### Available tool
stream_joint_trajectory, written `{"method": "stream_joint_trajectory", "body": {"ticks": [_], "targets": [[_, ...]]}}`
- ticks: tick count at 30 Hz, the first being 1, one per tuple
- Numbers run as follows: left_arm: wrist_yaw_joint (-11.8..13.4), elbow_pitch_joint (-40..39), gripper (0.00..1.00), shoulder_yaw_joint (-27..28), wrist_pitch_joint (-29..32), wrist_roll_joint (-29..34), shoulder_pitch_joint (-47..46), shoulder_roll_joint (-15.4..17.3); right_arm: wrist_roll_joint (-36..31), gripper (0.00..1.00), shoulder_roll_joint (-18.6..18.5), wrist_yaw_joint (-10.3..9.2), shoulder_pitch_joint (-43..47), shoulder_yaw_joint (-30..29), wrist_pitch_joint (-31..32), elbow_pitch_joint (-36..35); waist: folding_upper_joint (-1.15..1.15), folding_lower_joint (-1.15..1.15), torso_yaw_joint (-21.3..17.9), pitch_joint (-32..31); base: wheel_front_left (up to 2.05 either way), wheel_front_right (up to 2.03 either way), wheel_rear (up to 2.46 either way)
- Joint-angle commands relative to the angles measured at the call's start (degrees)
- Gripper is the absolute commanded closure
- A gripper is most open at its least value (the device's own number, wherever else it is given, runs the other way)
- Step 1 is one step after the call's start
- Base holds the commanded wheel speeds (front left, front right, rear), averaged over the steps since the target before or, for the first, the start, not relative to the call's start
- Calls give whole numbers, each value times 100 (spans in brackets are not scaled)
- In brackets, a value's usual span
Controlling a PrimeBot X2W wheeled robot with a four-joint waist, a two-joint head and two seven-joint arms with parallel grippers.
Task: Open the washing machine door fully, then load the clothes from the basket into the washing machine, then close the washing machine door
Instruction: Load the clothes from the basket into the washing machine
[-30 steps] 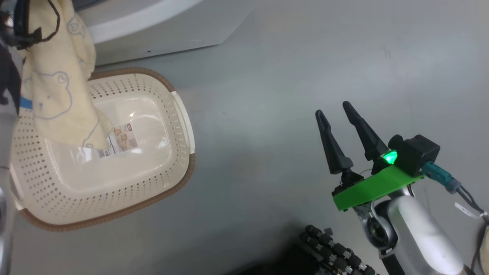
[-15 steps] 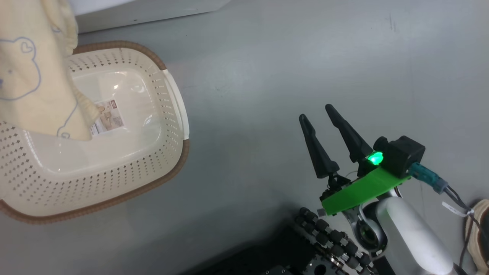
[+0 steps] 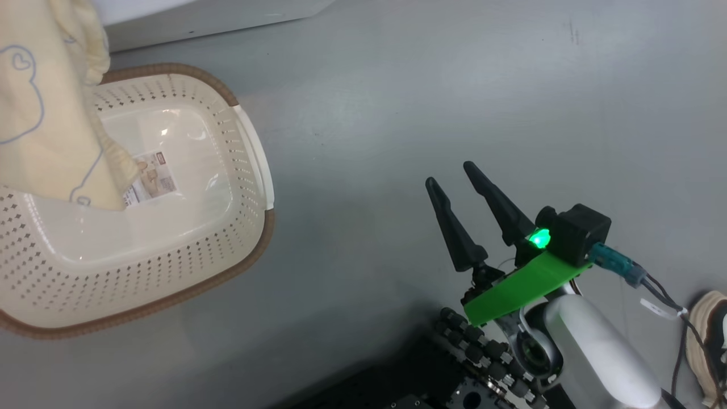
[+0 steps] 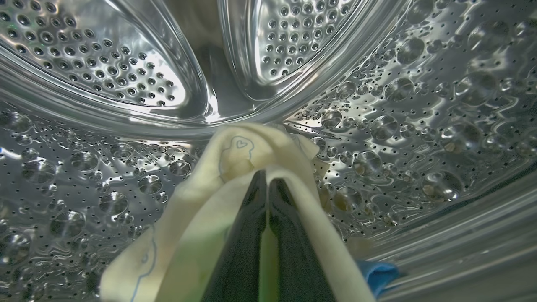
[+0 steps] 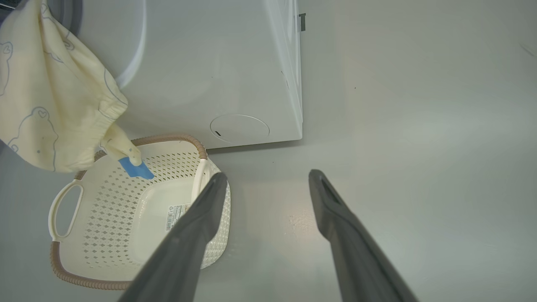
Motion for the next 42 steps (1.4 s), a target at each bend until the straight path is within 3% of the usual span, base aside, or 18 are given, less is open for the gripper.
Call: {"method": "stream_joint_trajectory", "body": {"ticks": [1,7,13,18,19,20,36,42], "targets": [[4,-159,100,-5,-39,23,-376,75,47,0,-16,-16,164,109,-38,-91,0,0,-12,-12,0,0,0],[35,-50,100,-77,-447,80,-531,128,96,0,-2,-16,156,201,-38,-65,0,0,-72,-24,0,0,0],[132,-389,100,-454,-1566,557,-744,292,135,0,8,-16,120,211,-38,-59,0,0,-86,26,0,0,0],[253,-458,100,-413,-1736,539,-715,324,146,0,13,-16,72,225,-38,-33,0,0,-74,29,0,0,0],[263,-395,63,-384,-1740,495,-687,308,144,0,14,-16,67,220,-38,-25,0,0,-64,18,0,0,0],[257,-309,0,-374,-1739,458,-658,284,142,0,14,-16,60,210,-38,-19,0,0,-49,8,0,0,0],[172,639,0,-198,-1519,-118,-158,-136,67,0,-104,-16,-121,-24,-38,23,0,0,423,-525,0,0,0],[101,891,0,-178,-1070,-330,96,-270,75,0,-129,-16,-166,-41,-38,60,0,0,501,-689,0,0,0]]}}
